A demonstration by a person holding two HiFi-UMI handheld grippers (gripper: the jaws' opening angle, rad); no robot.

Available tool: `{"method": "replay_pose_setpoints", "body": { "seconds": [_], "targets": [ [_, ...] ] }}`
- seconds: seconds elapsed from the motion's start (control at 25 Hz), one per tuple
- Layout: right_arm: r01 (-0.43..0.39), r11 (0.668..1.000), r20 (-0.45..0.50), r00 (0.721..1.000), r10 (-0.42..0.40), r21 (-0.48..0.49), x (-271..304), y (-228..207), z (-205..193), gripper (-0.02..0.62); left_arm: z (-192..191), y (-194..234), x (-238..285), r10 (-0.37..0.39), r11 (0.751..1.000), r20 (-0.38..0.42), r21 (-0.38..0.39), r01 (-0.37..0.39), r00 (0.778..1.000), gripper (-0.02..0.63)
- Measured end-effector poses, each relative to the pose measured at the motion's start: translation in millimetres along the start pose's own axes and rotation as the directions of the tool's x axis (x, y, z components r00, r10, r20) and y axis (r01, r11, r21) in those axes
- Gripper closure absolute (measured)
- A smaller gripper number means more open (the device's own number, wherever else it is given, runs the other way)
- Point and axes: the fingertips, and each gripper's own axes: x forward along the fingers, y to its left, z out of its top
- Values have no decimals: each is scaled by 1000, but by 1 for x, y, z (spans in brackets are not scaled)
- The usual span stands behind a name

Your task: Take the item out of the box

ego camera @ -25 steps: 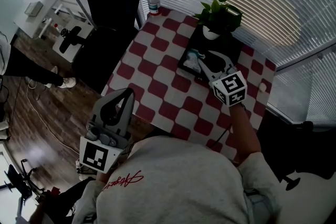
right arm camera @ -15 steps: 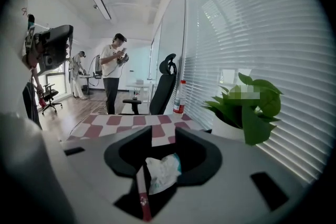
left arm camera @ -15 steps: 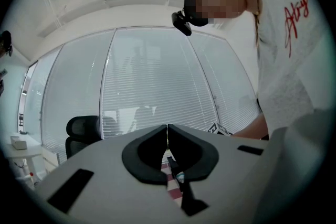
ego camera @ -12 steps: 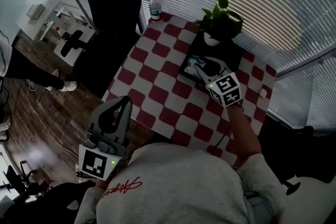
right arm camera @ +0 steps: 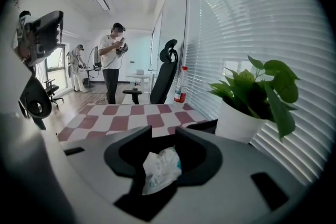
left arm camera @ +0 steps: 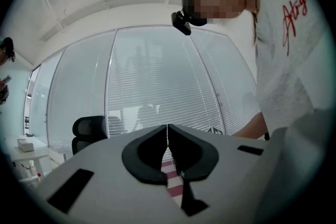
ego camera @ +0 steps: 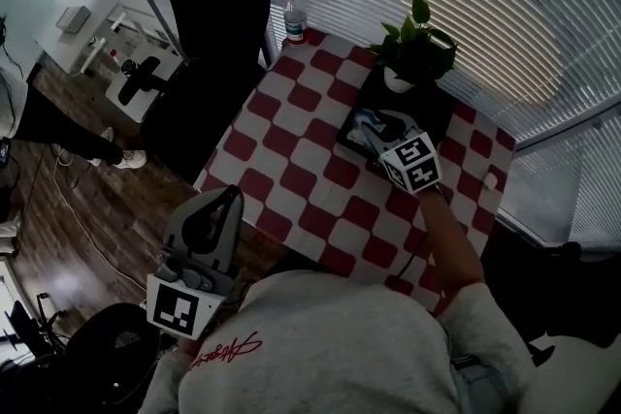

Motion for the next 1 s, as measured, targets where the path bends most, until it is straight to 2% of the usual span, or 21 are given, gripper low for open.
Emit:
{"method": "replay_pose_setpoints", "body": {
  "seconds": [0.6,1.0],
  "targets": [
    [-7,1000,-81,997,8,5,25,-5,-24,448,-2,2,-7,21,1000,-7,3,-21,1000,588],
    [-35,999,-172,984,38,21,44,-8,-51,440,-3,8,-12,43,999,-8,5,-43,999,588]
  ]
}}
